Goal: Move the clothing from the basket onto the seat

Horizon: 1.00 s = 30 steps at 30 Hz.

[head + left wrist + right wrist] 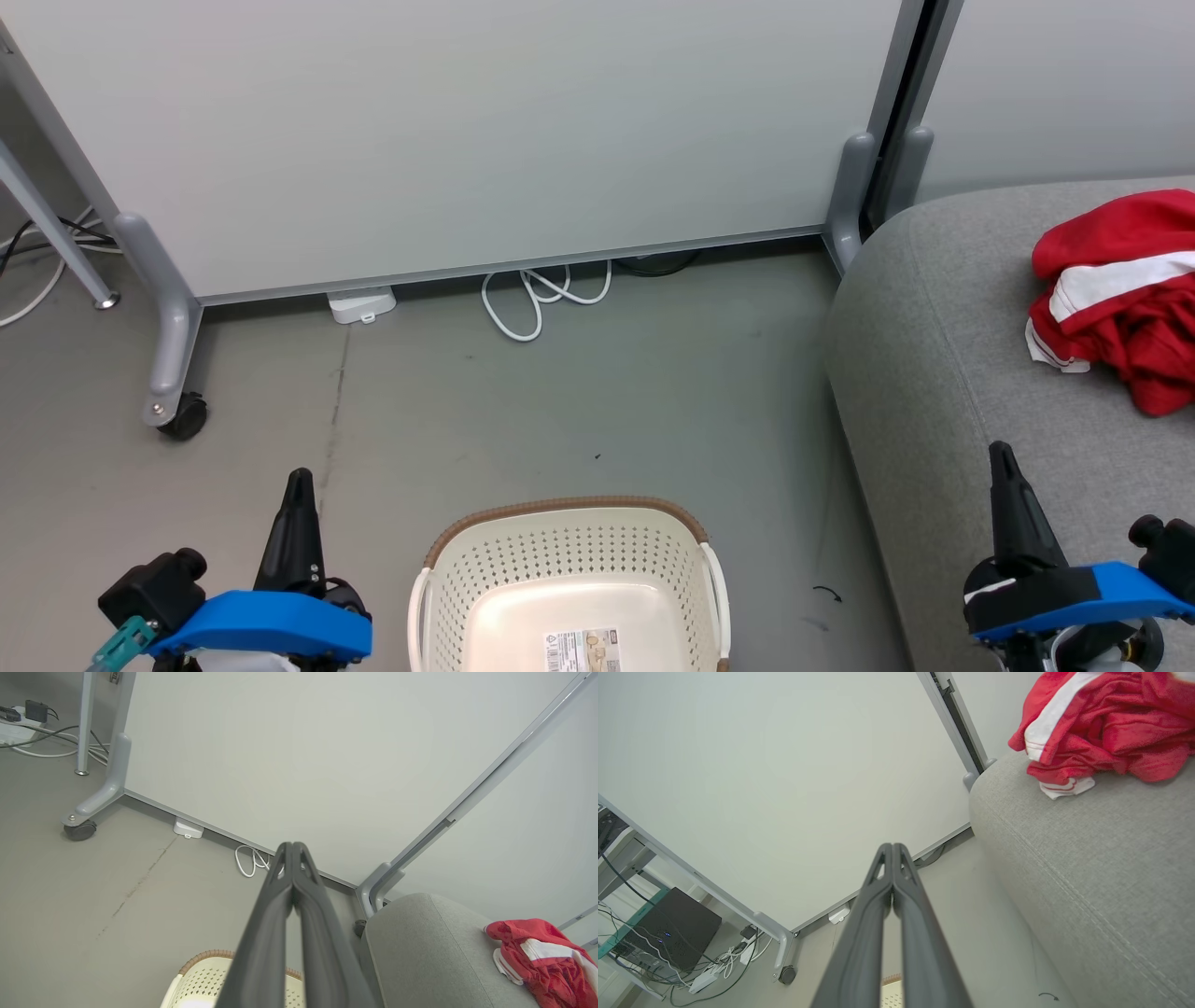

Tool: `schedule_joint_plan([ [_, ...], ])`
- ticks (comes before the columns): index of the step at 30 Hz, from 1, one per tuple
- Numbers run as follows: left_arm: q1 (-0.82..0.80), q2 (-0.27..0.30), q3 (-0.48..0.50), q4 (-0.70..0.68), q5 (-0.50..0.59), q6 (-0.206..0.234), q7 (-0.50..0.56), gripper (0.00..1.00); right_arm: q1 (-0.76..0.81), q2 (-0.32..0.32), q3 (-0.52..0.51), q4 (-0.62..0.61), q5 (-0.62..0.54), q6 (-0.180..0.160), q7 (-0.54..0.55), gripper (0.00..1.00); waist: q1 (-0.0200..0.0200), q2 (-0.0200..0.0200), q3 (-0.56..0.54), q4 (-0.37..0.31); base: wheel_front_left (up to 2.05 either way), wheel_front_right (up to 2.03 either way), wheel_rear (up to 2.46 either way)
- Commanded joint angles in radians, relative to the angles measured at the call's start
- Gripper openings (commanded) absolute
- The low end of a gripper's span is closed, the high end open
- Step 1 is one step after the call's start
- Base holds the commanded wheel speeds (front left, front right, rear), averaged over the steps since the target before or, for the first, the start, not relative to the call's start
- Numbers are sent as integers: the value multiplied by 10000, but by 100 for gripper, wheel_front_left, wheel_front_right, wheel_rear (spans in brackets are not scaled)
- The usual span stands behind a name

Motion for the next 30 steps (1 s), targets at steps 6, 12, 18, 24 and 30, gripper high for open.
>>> schedule_joint_plan([
  [6,-340,26,192,-205,-1105,-33,254,0,-204,-58,-19,-182,1122,1,259,0,-1,0,-13,0,0,0,0],
  [12,-384,14,287,-237,-1945,-39,468,0,-229,-62,-30,-191,1964,2,475,0,-1,0,-25,0,0,0,0],
  [18,-409,3,388,-262,-2733,-45,668,0,-250,-66,-41,-200,2759,2,682,0,-1,0,-37,0,0,0,0],
  [24,-445,-7,480,-290,-3472,-50,859,0,-276,-69,-50,-208,3516,2,872,0,-1,0,-49,0,0,0,0],
  [30,-475,-16,547,-309,-4060,-55,1013,0,-295,-72,-58,-212,4112,2,1021,0,-1,0,-60,0,0,0,0],
])
